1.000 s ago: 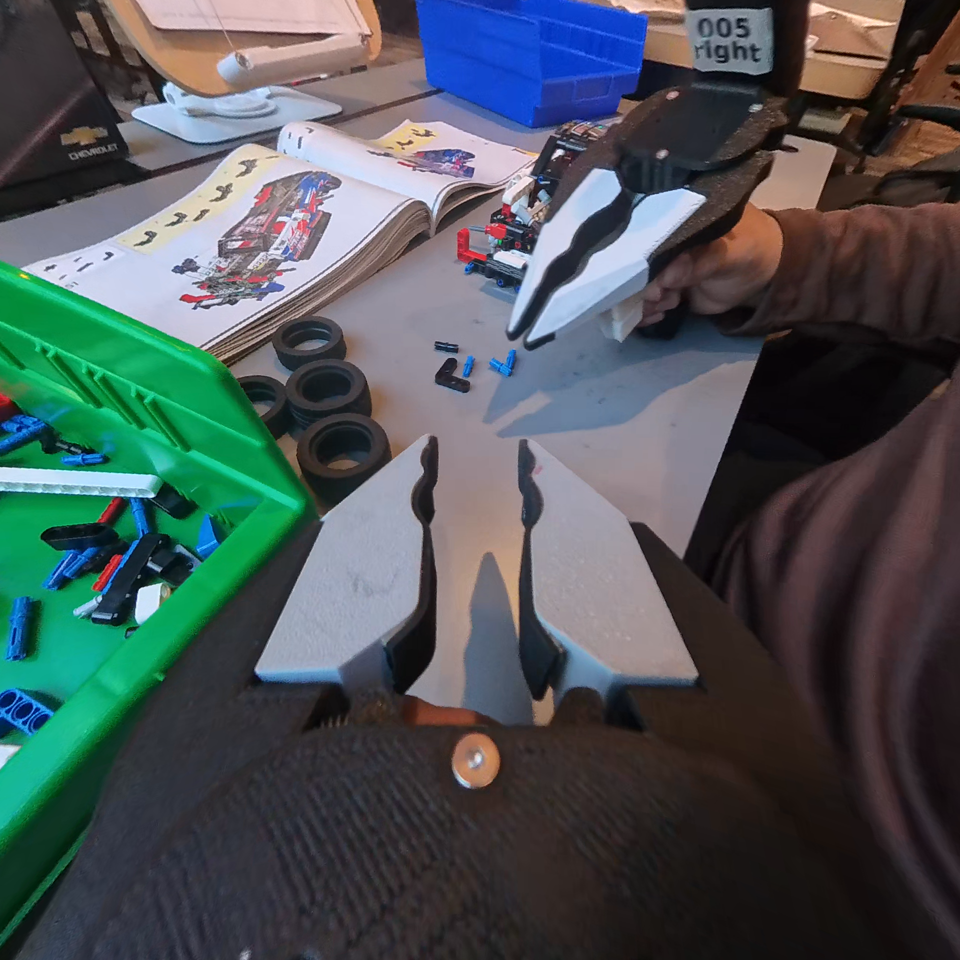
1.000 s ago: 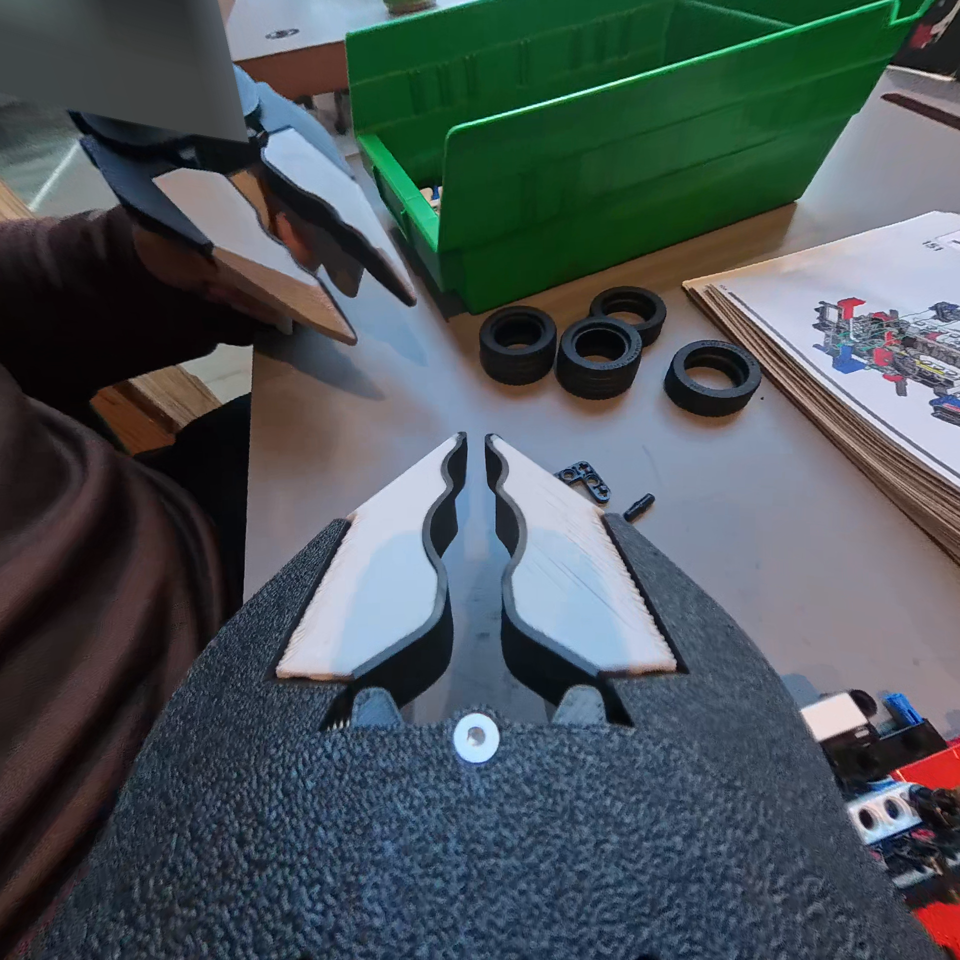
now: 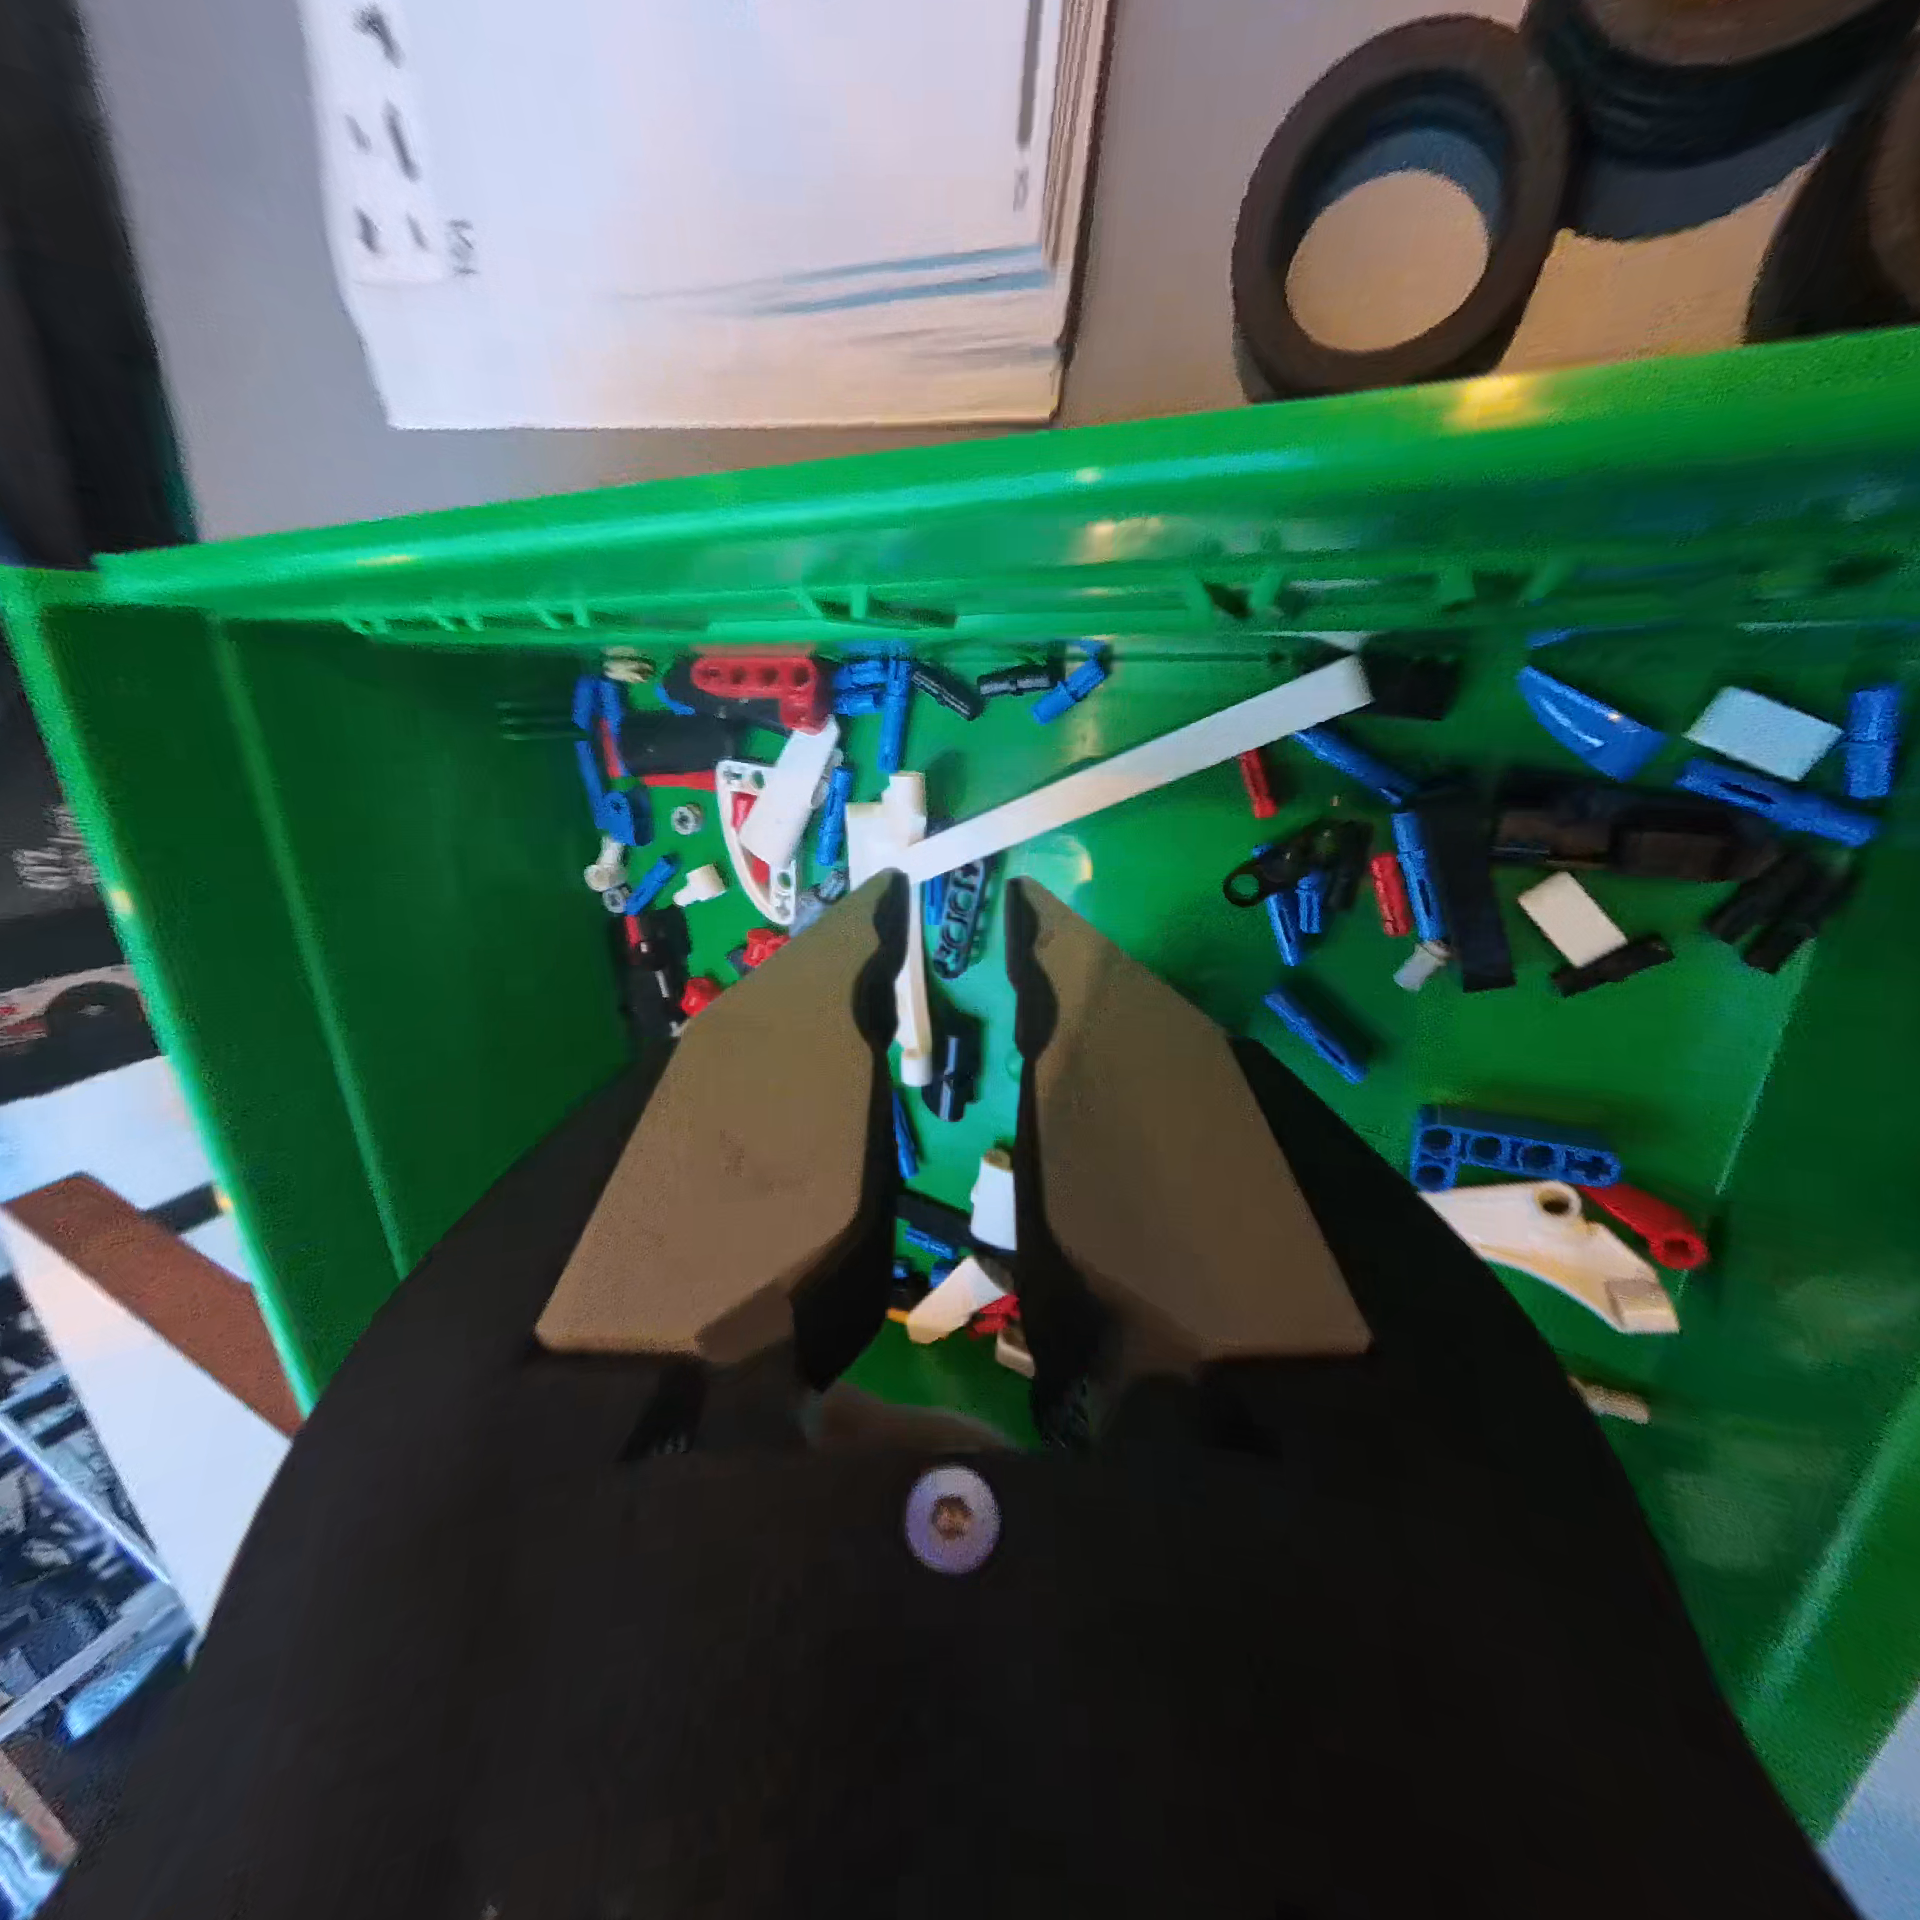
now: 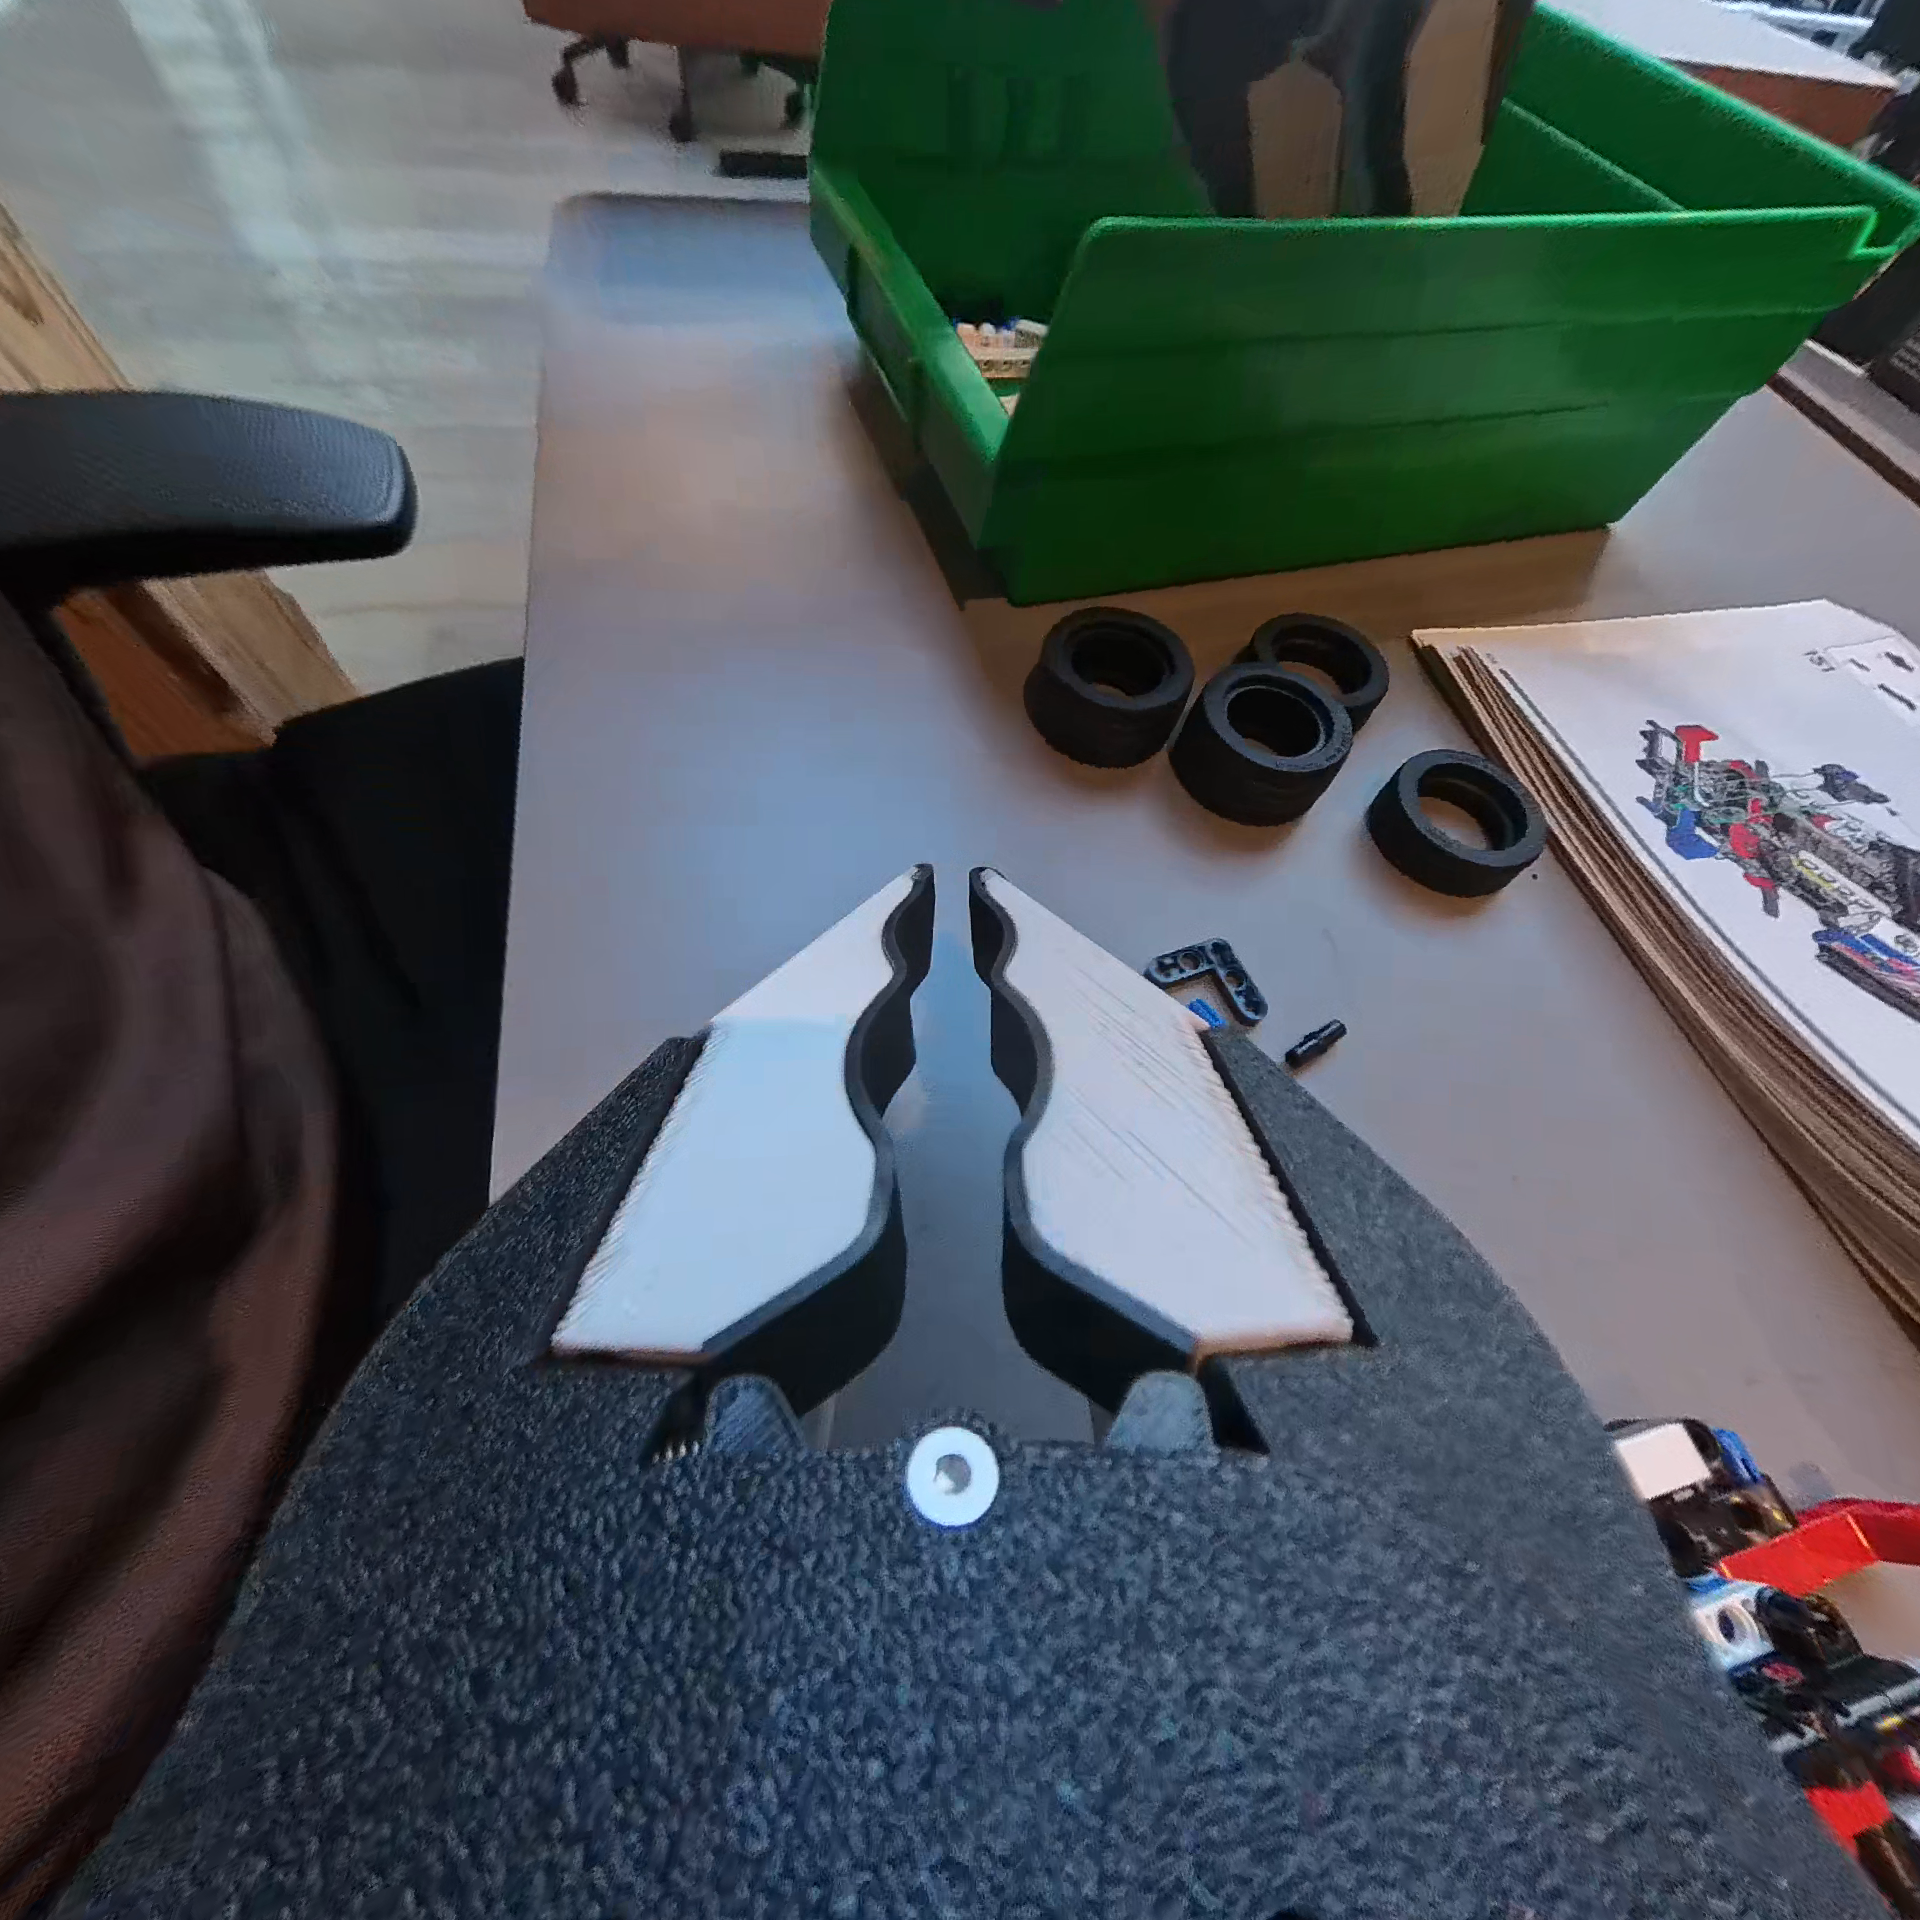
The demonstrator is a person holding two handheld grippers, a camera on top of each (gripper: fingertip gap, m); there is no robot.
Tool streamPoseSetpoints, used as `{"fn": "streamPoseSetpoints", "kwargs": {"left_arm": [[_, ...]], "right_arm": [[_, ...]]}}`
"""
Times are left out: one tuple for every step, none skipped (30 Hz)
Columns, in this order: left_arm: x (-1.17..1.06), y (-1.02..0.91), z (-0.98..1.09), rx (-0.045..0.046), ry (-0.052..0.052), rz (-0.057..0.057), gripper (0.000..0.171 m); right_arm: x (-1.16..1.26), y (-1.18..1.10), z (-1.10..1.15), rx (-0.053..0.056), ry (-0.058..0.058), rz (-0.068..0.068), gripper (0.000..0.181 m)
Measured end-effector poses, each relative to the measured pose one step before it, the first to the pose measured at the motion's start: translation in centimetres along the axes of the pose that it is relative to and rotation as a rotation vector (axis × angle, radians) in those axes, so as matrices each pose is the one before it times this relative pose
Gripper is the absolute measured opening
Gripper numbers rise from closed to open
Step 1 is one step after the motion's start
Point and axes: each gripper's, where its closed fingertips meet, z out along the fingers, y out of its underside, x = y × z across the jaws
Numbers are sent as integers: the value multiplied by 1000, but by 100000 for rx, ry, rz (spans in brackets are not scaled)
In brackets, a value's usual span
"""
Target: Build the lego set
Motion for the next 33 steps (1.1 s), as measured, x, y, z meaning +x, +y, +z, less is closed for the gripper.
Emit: {"fn": "streamPoseSetpoints", "kwargs": {"left_arm": [[-64,235,464,-2424,1247,-38,19],[-18,142,398,-1580,759,1170,20],[253,155,391,-1579,1928,1347,20],[233,271,416,-2449,1659,905,19],[-132,302,368,-2366,-956,936,25],[-274,217,234,-1313,-1718,960,24],[-127,49,61,33,-290,263,23],[-79,60,48,-55,292,-1184,22],[-100,92,48,-92,-73,-1066,22],[-90,74,23,427,-643,-122,20],[-57,125,-34,196,-598,64,17],[49,244,-81,-525,-32,-166,14],[212,286,-112,-616,793,-118,5],[180,215,-76,150,-81,-432,3],[48,128,-56,805,-1176,-701,6],[282,143,20,795,330,-849,3],[257,158,104,558,267,-1028,2],[7,28,87,1169,-1107,-716,3],[13,104,70,335,-651,-416,0],[-196,74,38,-9,-1689,-374,0],[-179,11,-20,100,-1280,5,4],[-140,-106,-41,566,-634,-112,7],[-37,-140,-36,646,313,-184,9],[-150,-169,-33,477,-420,63,10],[-63,-194,-32,574,14,588,10],[51,-149,8,130,737,712,11],[51,-77,44,-313,800,793,12],[66,0,98,-670,678,1138,13],[52,17,101,-653,433,1322,10],[-89,-76,53,-9,-439,1370,10],[-39,-8,43,-389,183,710,10],[58,28,35,-756,921,-71,8],[1,-17,2,-394,351,-19,8]], "right_arm": [[-122,43,-8,-250,541,-1472,6],[-89,14,-27,-51,436,-1058,6],[-32,-7,-38,101,360,-517,6],[12,-9,-53,200,249,33,6],[69,-25,-60,298,175,503,6],[100,-48,-50,440,93,820,6],[109,-62,-57,523,-8,1003,6],[108,-49,-50,478,-113,1110,6],[105,-48,-38,393,-176,1147,6],[97,-37,-21,293,-214,1105,6],[78,-7,-16,166,-328,1038,6],[71,-14,-7,72,-362,994,6],[73,-2,7,66,-224,936,6],[79,-13,-11,124,-86,806,6],[64,-26,-28,186,-40,592,6],[43,-22,-15,186,-43,387,6],[15,-9,-7,120,-57,253,6],[14,-1,0,19,-35,132,6],[-1,7,6,-94,1,34,6],[7,24,17,-187,31,-11,6],[5,33,31,-236,85,-68,6],[0,23,28,-231,121,-118,6],[3,23,18,-192,134,-142,6],[-7,19,15,-150,124,-142,6],[2,17,11,-101,61,-97,6],[-6,4,3,-51,0,-10,6],[11,0,4,-13,-36,82,6],[5,1,-11,48,-73,169,6],[14,-8,-7,116,-86,217,6],[13,-19,-21,168,-85,222,6],[10,-33,-22,207,-108,226,6],[10,-24,-18,205,-104,220,6],[4,-18,-16,137,-103,221,6]]}}
